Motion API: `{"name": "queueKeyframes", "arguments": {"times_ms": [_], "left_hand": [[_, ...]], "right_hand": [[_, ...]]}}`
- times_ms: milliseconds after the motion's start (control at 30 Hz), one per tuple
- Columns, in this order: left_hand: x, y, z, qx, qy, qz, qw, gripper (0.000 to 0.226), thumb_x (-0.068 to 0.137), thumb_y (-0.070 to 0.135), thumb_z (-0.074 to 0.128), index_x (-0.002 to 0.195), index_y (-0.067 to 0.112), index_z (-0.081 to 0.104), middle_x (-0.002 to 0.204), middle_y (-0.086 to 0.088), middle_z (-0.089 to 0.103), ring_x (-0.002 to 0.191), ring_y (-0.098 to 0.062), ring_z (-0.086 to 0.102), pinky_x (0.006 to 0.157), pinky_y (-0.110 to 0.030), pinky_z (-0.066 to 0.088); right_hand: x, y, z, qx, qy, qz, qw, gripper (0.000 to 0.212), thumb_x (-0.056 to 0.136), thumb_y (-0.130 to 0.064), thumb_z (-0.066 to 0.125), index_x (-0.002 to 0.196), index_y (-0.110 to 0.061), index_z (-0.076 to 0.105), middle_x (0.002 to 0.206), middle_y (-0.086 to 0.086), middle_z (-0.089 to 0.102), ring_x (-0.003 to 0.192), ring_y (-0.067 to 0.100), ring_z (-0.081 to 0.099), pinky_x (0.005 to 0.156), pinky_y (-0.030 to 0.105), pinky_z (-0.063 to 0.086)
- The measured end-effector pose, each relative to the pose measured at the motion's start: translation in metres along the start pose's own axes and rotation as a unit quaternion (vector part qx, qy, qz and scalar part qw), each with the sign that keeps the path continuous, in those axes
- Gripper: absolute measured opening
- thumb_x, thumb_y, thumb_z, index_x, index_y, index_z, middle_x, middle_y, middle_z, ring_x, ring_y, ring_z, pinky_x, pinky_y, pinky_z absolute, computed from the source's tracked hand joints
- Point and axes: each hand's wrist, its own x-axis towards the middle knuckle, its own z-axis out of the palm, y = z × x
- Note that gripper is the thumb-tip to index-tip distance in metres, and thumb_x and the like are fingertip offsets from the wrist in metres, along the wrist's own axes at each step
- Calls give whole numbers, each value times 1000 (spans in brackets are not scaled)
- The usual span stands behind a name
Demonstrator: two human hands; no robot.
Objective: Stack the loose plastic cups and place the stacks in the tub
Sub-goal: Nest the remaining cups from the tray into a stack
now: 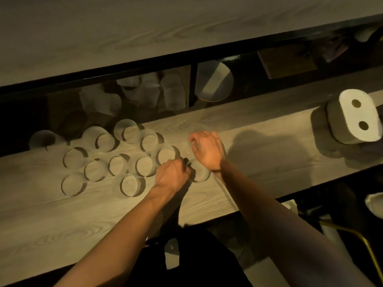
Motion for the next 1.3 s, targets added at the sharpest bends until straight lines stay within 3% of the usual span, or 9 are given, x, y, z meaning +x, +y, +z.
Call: {"name": "queueKeyframes", "arguments": {"times_ms": [333,533,633,733,867,967,1067,1200,1300], "left_hand": [[-28,-85,-12,64,25,-62,996,31,95,42,53,102,18,71,99,-8,74,93,-26,69,77,-33,51],[-40,-113,-28,71,34,-64,995,36,96,53,52,104,21,66,97,-4,71,91,-21,67,76,-31,51],[-42,-118,-39,77,60,-52,994,40,94,57,45,98,22,62,88,-1,70,84,-19,67,70,-30,49],[-39,-120,-50,7,103,-20,994,29,94,51,43,89,23,53,74,2,63,70,-19,64,62,-29,46],[-19,-125,-64,-76,155,-5,985,19,95,45,51,93,26,52,85,8,58,69,-13,58,66,-32,52],[8,-131,-75,-96,182,-4,979,25,97,42,54,112,23,56,109,2,61,88,-15,61,78,-31,54],[35,-136,-83,-99,201,-11,974,38,97,40,56,128,17,56,128,-5,56,112,-21,58,95,-36,48],[61,-138,-92,-82,261,-23,962,38,98,37,56,128,15,56,121,-10,56,111,-25,54,100,-40,42],[77,-142,-102,-53,247,-71,965,29,100,42,52,101,15,64,95,-7,61,93,-24,57,95,-39,38]], "right_hand": [[27,-67,42,-35,-40,-98,994,18,97,-30,54,102,-28,71,98,-8,72,99,12,59,105,35,30],[32,-87,48,-27,-3,-68,997,21,100,-34,49,100,-27,69,100,-9,68,100,10,57,102,35,34],[33,-96,52,-46,-43,-78,995,21,100,-36,48,91,-29,66,90,-10,68,91,8,56,105,36,31],[36,-98,57,-18,-6,-79,997,21,99,-34,49,95,-27,68,91,-9,68,90,10,57,98,33,35],[51,-100,53,46,93,-41,994,23,101,-30,52,112,-21,70,105,-3,70,101,13,58,92,30,35],[74,-104,44,48,119,-5,992,25,100,-29,53,120,-20,66,115,0,66,111,16,55,97,38,44],[100,-105,37,12,99,43,994,35,101,-30,51,134,-19,56,129,7,56,124,23,48,107,41,39],[131,-102,28,-80,27,144,986,32,102,-31,47,119,-10,64,123,15,61,122,31,50,113,43,28],[139,-101,27,-126,7,163,979,29,101,-29,49,114,-9,66,118,15,63,116,31,54,107,41,32]]}}
